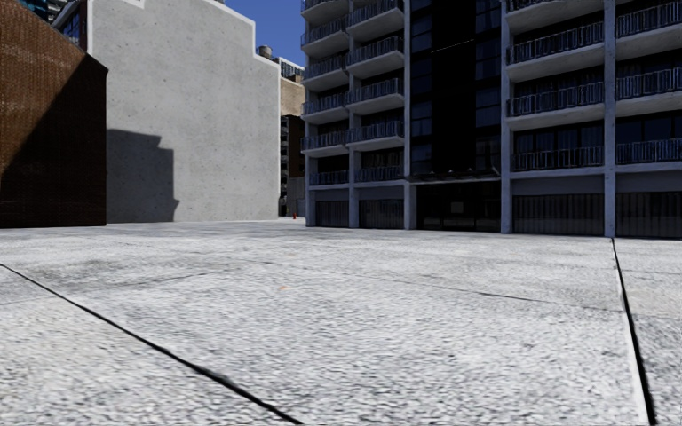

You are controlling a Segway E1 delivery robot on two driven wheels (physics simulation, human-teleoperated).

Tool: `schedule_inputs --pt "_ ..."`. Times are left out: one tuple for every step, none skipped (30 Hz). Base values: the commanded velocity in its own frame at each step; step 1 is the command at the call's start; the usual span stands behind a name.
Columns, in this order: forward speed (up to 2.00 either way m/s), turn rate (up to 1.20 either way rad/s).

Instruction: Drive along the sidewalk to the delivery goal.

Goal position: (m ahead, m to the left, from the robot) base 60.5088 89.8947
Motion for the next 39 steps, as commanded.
schedule_inputs --pt "2.0 0.0" --pt "2.0 0.0" --pt "2.0 0.0" --pt "2.0 0.0" --pt "2.0 0.0" --pt "2.0 0.0" --pt "2.0 0.0" --pt "2.0 0.0" --pt "2.0 0.0" --pt "2.0 0.0" --pt "2.0 0.0" --pt "2.0 0.0" --pt "2.0 0.0" --pt "2.0 0.0" --pt "2.0 0.0" --pt "2.0 0.0" --pt "2.0 0.0" --pt "2.0 0.0" --pt "2.0 0.0" --pt "2.0 0.0" --pt "2.0 0.0" --pt "2.0 0.0" --pt "2.0 0.0" --pt "2.0 0.0" --pt "2.0 0.0" --pt "2.0 0.0" --pt "2.0 0.0" --pt "2.0 0.0" --pt "2.0 0.0" --pt "2.0 0.0" --pt "2.0 0.0" --pt "2.0 0.0" --pt "2.0 0.0" --pt "2.0 0.0" --pt "2.0 0.0" --pt "2.0 0.0" --pt "2.0 0.0" --pt "2.0 0.0" --pt "2.0 0.0"
